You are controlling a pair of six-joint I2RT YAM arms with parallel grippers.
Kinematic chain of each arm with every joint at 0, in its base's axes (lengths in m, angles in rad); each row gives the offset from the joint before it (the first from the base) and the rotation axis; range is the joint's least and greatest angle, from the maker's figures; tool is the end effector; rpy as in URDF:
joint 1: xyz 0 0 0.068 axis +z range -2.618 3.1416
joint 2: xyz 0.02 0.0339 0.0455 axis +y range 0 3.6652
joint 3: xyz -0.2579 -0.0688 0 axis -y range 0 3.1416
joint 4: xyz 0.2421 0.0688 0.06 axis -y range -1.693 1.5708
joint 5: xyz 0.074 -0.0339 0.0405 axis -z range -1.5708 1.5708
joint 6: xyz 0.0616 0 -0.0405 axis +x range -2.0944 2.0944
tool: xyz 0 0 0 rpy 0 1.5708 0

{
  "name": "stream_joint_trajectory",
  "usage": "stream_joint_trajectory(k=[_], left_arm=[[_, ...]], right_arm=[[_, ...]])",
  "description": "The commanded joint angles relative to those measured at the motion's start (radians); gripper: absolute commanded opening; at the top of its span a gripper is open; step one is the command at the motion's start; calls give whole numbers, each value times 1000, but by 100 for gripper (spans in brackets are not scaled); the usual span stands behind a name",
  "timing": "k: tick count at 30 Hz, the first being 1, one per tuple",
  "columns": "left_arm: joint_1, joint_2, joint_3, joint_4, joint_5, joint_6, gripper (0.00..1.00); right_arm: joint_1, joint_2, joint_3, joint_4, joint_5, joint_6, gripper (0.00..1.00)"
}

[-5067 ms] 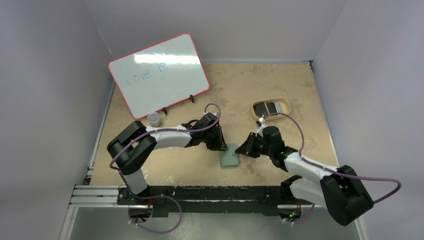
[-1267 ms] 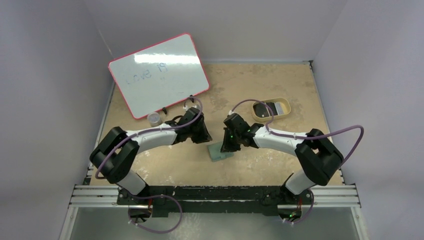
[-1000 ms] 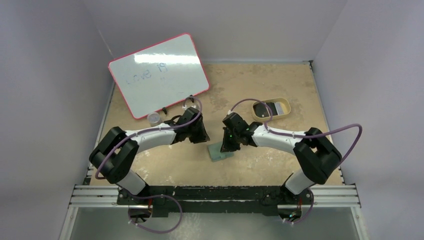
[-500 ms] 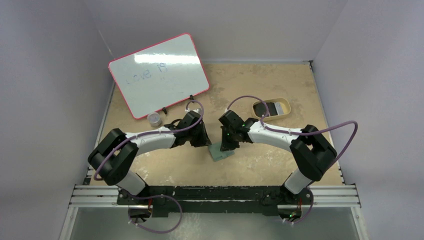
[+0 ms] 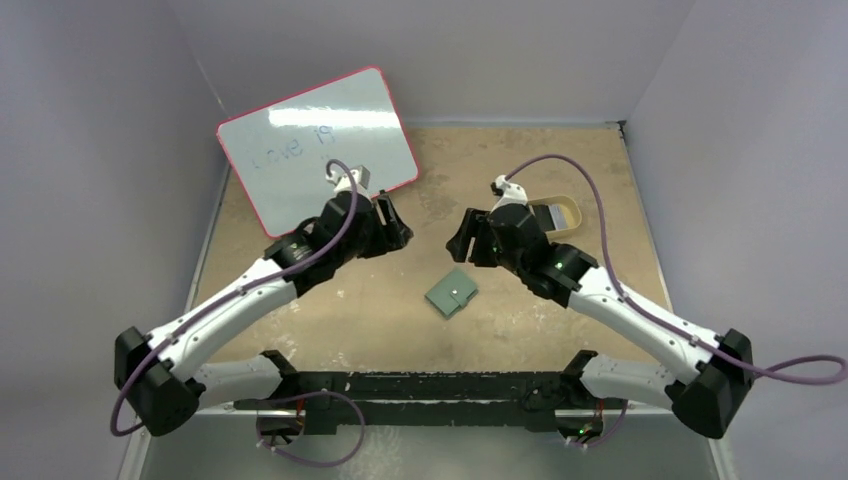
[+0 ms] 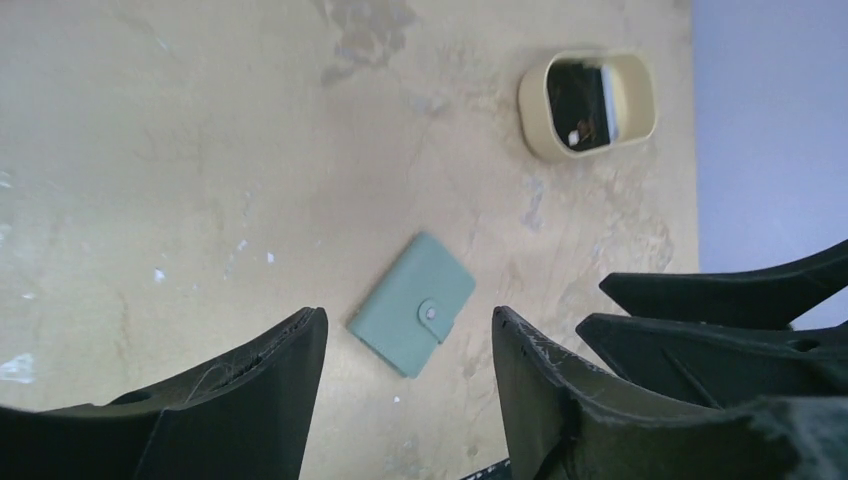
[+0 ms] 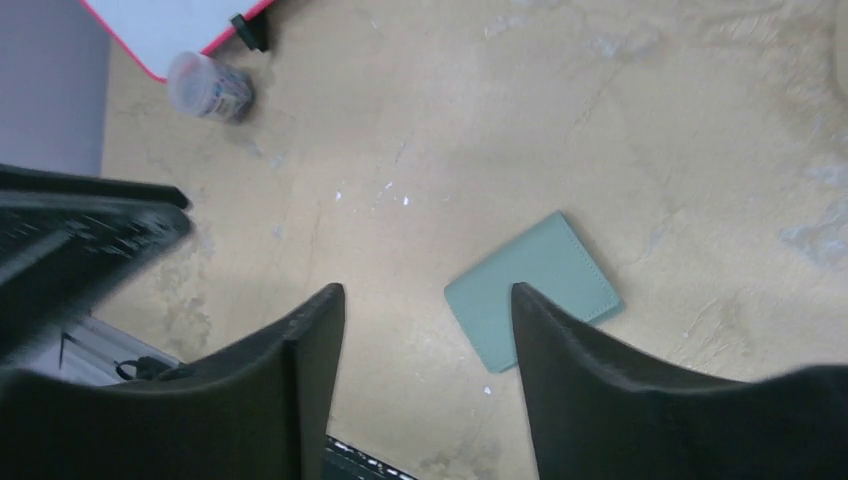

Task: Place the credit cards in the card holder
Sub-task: Reset both arms

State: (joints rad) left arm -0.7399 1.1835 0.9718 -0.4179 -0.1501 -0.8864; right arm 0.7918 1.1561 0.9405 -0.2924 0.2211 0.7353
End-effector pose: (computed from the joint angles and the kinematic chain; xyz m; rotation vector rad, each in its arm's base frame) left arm 0.2137 -0.1826 0.2807 -0.2552 2.2794 -0.7286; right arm 0.2081 0.1916 0.2911 0.0791 2.1413 0.6976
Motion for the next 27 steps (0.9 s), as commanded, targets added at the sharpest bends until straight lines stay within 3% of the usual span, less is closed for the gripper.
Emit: stream_joint_trajectory(k=[1,4,9,14,19,27], left_arm=[[1,-112,141,-159,-192,75,63],[2,-158,204,-207,-256,121,66],[1,-217,277,-235,-259,216,69],[1,-281,313,-224,-196,218,72],[1,-312,307,-217,-153,207,73],[1,-345,245,-213,-222,212,73]], right_arm=[[1,-106,19,-1,67,-42,75],[1,-184,59,-20,83,-71,99],[1,-293,89,-24,73,-90,99],[1,-383,122,-50,75,-70,99],[1,-440,132,-49,65,-71,99],[1,-447,87,-38,46,-48,99]])
